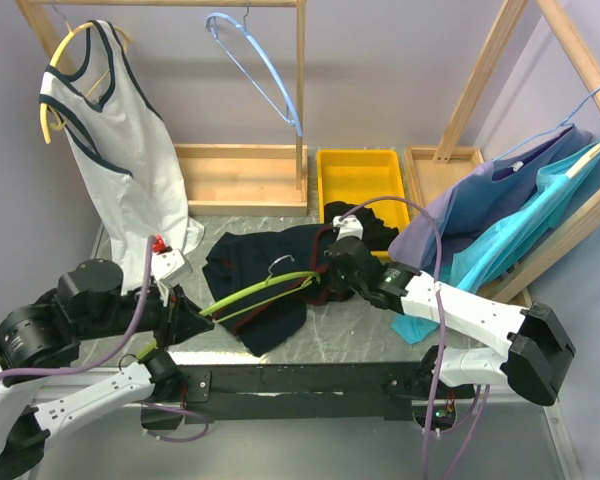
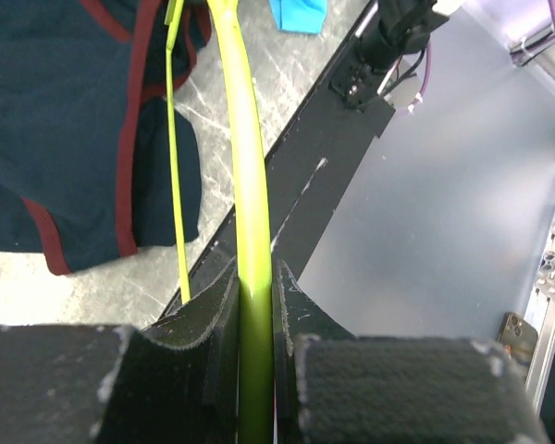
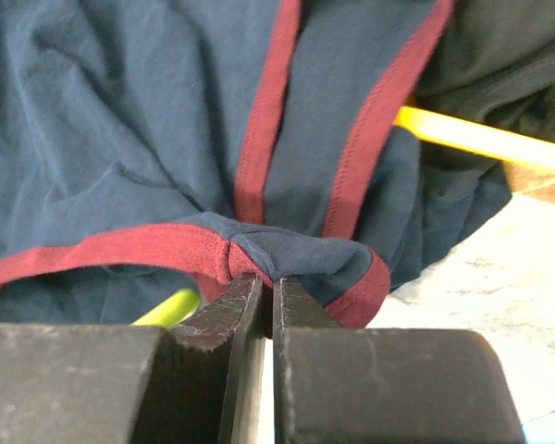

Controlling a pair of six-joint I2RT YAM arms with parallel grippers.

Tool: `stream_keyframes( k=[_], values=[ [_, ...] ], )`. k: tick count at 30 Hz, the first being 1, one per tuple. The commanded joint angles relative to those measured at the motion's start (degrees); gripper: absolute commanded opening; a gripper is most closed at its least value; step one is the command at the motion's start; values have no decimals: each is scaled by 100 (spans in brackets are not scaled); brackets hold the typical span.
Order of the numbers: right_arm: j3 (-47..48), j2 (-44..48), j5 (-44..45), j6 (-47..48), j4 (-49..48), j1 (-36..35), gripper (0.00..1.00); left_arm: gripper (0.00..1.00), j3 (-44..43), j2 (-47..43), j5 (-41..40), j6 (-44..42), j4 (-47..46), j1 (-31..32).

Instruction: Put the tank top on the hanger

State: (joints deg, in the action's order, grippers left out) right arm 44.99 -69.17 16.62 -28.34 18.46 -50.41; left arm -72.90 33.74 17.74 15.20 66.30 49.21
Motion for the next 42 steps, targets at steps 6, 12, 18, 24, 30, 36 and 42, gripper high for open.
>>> stream_keyframes(
  k=[6,12,18,24,30,36,42],
  values=[
    [361,543,-449,179,88,163,5,1,-31,326,79,-166,-556,27],
    [685,878,-608,267,465,58,4,1,294,607,511,-272,-1383,27],
    [1441,887,-563,495,1098,-47,5,1,663,696,346,-281,-2067,27],
    [1776,800,-345,662,1335,-162,8,1,1155,397,617,-316,-2806,18],
    [2224,659,-608,742,1450,-276,7,1,1515,186,204,-246,-3175,27],
    [2400,668,-757,672,1459,-442,8,1,2306,-68,-68,228,-4160,27],
    [2453,642,-686,663,1503,-478,9,1,2921,-709,-411,509,-5038,18]
  ],
)
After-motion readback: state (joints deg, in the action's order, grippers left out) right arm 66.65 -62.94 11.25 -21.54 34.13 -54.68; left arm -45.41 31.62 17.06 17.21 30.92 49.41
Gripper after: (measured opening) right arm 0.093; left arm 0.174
